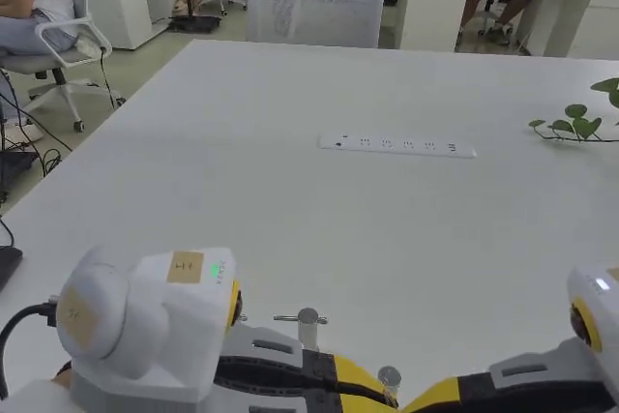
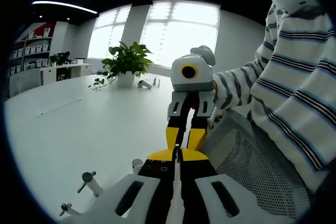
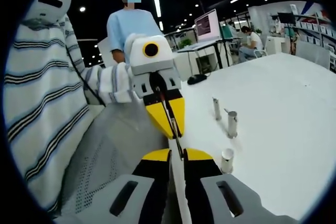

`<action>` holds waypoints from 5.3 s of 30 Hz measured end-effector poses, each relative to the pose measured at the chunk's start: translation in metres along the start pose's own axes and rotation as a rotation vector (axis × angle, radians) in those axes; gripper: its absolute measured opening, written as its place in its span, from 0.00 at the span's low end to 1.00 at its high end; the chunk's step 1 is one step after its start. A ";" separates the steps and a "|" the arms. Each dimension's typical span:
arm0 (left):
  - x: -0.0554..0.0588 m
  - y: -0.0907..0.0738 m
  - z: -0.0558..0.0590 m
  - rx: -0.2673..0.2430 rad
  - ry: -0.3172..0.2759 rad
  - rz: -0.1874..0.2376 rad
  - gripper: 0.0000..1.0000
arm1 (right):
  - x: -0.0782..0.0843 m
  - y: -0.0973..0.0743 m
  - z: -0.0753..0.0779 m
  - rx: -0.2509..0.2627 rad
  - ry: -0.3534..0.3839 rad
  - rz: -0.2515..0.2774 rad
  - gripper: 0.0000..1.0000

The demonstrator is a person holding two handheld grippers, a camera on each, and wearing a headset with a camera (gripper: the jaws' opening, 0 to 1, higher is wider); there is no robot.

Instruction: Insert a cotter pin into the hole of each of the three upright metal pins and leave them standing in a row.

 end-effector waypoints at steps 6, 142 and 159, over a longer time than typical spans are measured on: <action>-0.001 0.000 0.000 0.004 -0.008 0.006 0.00 | 0.002 0.000 0.001 0.007 -0.008 0.002 0.09; 0.027 0.000 -0.017 -0.063 -0.063 -0.075 0.31 | -0.010 -0.027 0.005 0.003 -0.264 -0.343 0.03; 0.044 0.003 -0.045 -0.139 -0.034 -0.104 0.40 | 0.005 -0.034 0.020 0.152 -0.193 -0.301 0.03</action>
Point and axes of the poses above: the centre of the closed fingertips' face, and the gripper's own axes: y roughly forward along the fingers, z roughly to its right, x roughly out of its underside, the point moved 1 cm from there along -y, roughly backward along the fingers, and after that the axes turned 2 degrees about -y, right-handed, at the moved point
